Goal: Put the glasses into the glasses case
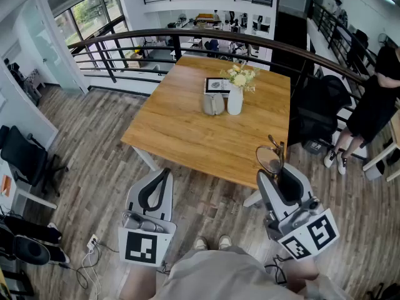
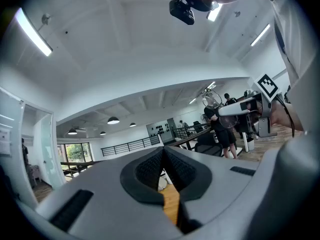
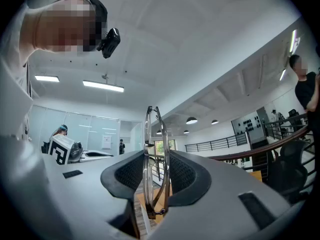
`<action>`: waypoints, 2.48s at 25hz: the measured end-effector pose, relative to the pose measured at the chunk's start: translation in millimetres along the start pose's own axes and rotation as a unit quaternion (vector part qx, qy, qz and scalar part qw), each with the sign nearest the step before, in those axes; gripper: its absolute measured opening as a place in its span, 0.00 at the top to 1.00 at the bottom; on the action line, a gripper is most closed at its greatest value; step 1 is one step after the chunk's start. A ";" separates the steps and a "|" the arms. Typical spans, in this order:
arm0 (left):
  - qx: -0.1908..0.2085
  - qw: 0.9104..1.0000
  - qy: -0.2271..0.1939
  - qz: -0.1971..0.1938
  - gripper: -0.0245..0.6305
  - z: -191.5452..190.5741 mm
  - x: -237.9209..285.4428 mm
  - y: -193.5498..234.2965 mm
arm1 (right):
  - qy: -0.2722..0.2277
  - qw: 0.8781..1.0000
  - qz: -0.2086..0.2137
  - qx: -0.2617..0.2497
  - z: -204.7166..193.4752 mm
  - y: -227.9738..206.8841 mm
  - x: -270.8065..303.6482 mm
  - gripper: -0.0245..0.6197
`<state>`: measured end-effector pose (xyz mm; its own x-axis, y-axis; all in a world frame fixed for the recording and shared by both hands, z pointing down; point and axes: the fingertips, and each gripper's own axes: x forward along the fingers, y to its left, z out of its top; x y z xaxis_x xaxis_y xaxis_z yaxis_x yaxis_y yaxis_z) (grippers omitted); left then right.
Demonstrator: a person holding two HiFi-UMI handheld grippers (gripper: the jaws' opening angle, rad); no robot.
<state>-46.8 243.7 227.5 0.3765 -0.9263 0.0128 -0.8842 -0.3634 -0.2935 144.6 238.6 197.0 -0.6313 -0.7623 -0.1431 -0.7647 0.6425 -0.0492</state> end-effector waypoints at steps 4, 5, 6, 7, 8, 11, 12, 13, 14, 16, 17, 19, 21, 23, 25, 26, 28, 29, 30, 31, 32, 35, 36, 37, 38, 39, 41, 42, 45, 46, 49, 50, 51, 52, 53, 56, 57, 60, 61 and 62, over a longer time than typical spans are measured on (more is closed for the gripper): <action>-0.002 1.000 0.003 0.003 0.94 -0.1 -0.1 -4.7 | 0.000 1.000 0.002 0.011 -1.7 -3.4 -3.8 0.73; -0.002 1.000 0.004 0.004 0.94 -0.7 -0.1 -6.2 | 0.000 1.000 0.003 0.014 -2.7 -4.6 -5.4 0.73; -0.003 1.000 0.004 0.006 0.94 -1.2 0.2 -8.4 | 0.000 1.000 0.002 0.015 -3.7 -6.2 -7.4 0.73; -0.004 1.000 0.005 0.007 0.94 -1.5 0.8 -11.2 | 0.001 1.000 0.001 0.014 -4.3 -8.6 -9.9 0.73; -0.005 1.000 0.007 0.008 0.94 -1.0 1.9 -14.2 | 0.002 1.000 0.000 0.013 -4.2 -11.9 -12.5 0.73; -0.008 1.000 0.009 0.012 0.94 4.5 7.7 -22.2 | 0.003 1.000 -0.001 0.014 -1.1 -24.1 -19.4 0.73; -0.008 1.000 0.009 0.012 0.94 6.2 9.9 -25.0 | 0.004 1.000 -0.001 0.015 -0.8 -27.8 -21.3 0.73; -0.007 1.000 0.010 0.011 0.94 7.6 12.1 -28.2 | 0.006 1.000 -0.001 0.015 -1.1 -31.2 -23.2 0.73; -0.006 1.000 0.010 0.010 0.94 8.5 14.1 -32.1 | 0.008 1.000 -0.001 0.015 -2.0 -34.0 -25.0 0.73; -0.003 1.000 0.010 0.006 0.94 9.2 16.4 -40.7 | 0.013 1.000 0.000 0.012 -5.5 -37.1 -28.7 0.73; -0.001 1.000 0.011 0.003 0.94 9.1 16.0 -44.9 | 0.015 1.000 0.000 0.010 -7.5 -37.0 -30.4 0.73; 0.005 1.000 0.013 -0.002 0.94 9.1 12.7 -50.5 | 0.017 1.000 0.001 0.009 -10.0 -34.2 -32.5 0.73; 0.009 1.000 0.014 -0.003 0.94 9.7 10.5 -52.9 | 0.018 1.000 0.003 0.013 -11.5 -32.9 -32.9 0.73; 0.010 1.000 0.016 -0.003 0.94 9.2 12.5 -57.0 | 0.020 1.000 0.005 0.020 -14.7 -35.7 -34.1 0.73; 0.011 1.000 0.017 -0.009 0.94 7.8 14.3 -62.5 | 0.022 0.999 0.006 0.024 -19.7 -37.8 -36.2 0.73; 0.015 1.000 0.016 -0.013 0.94 6.0 14.6 -65.6 | 0.023 0.999 0.006 0.023 -23.4 -38.4 -37.2 0.73; 0.023 0.999 0.015 -0.019 0.94 -0.6 16.5 -71.9 | 0.023 1.000 0.005 0.016 -32.1 -41.3 -38.2 0.73; 0.025 0.999 0.016 -0.019 0.94 -4.5 18.6 -74.1 | 0.023 1.000 0.005 0.014 -35.7 -43.4 -37.6 0.73; 0.024 0.999 0.017 -0.019 0.94 -7.9 21.5 -75.3 | 0.022 1.000 0.006 0.014 -38.4 -45.5 -36.0 0.73; 0.023 0.999 0.017 -0.018 0.94 -10.2 25.4 -75.4 | 0.022 1.000 0.006 0.014 -40.3 -47.4 -33.5 0.73; 0.022 0.999 0.017 -0.018 0.94 -10.9 30.1 -74.7 | 0.022 1.000 0.007 0.013 -41.9 -49.2 -30.4 0.73; 0.026 0.999 0.008 -0.022 0.94 -8.9 44.8 -70.9 | 0.030 0.999 0.007 0.011 -48.4 -54.9 -18.4 0.73; 0.028 0.999 0.007 -0.024 0.94 -8.9 49.4 -68.8 | 0.033 0.999 0.006 0.012 -50.7 -56.6 -13.8 0.73; 0.028 0.999 0.006 -0.025 0.94 -9.8 53.9 -65.9 | 0.034 0.999 0.006 0.014 -52.5 -58.0 -9.1 0.73; 0.028 0.999 0.006 -0.026 0.94 -11.6 58.5 -62.4 | 0.034 0.999 0.006 0.016 -54.3 -59.5 -4.0 0.73; 0.028 0.999 0.007 -0.028 0.94 -14.2 63.7 -58.3 | 0.034 0.999 0.005 0.017 -56.3 -61.5 1.5 0.73; 0.029 0.999 0.010 -0.031 0.94 -20.1 76.8 -49.1 | 0.035 0.999 0.001 0.019 -61.2 -67.7 14.6 0.73; 0.030 0.999 0.011 -0.033 0.94 -22.8 84.6 -44.2 | 0.037 0.999 -0.001 0.021 -64.1 -71.8 22.2 0.73; 0.023 0.999 0.015 -0.040 0.94 -30.2 109.1 -29.1 | 0.048 0.998 -0.007 0.028 -73.9 -83.5 47.6 0.73; 0.020 0.999 0.016 -0.044 0.94 -32.4 117.3 -23.7 | 0.052 0.998 -0.008 0.029 -77.8 -87.0 57.0 0.73; 0.018 0.998 0.015 -0.051 0.94 -36.8 141.0 -0.4 | 0.060 0.997 -0.012 0.037 -87.7 -94.6 90.3 0.73; 0.017 0.998 0.015 -0.051 0.94 -38.7 148.6 10.0 | 0.060 0.997 -0.014 0.041 -89.8 -96.5 102.8 0.73; 0.015 0.998 0.016 -0.052 0.94 -41.4 156.5 20.8 | 0.059 0.997 -0.016 0.045 -91.2 -98.8 115.6 0.73; 0.013 0.998 0.019 -0.053 0.94 -45.0 165.1 31.4 | 0.057 0.997 -0.019 0.048 -92.0 -101.9 128.6 0.73; 0.010 0.998 0.023 -0.056 0.94 -49.6 174.6 41.7 | 0.056 0.997 -0.023 0.050 -92.7 -105.7 141.8 0.73; 0.006 0.997 0.033 -0.070 0.94 -63.8 207.3 73.0 | 0.062 0.996 -0.037 0.048 -98.2 -119.4 185.0 0.73; 0.005 0.997 0.034 -0.075 0.94 -67.9 218.1 84.3 | 0.066 0.996 -0.043 0.047 -100.7 -123.8 199.9 0.73; 0.003 0.996 0.035 -0.086 0.94 -78.6 249.1 119.0 | 0.073 0.995 -0.058 0.049 -107.6 -135.0 242.5 0.73; 0.003 0.995 0.034 -0.089 0.94 -81.6 258.9 129.7 | 0.075 0.994 -0.062 0.049 -109.9 -138.3 255.6 0.73; 0.004 0.995 0.033 -0.092 0.94 -84.8 268.5 139.8 | 0.077 0.994 -0.067 0.049 -112.5 -141.6 268.0 0.73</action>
<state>-92.7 -64.3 271.0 0.5125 -0.8487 0.1306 -0.7998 -0.5272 -0.2870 69.0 -65.5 276.9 -0.5423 -0.8398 0.0241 -0.8320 0.5328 -0.1547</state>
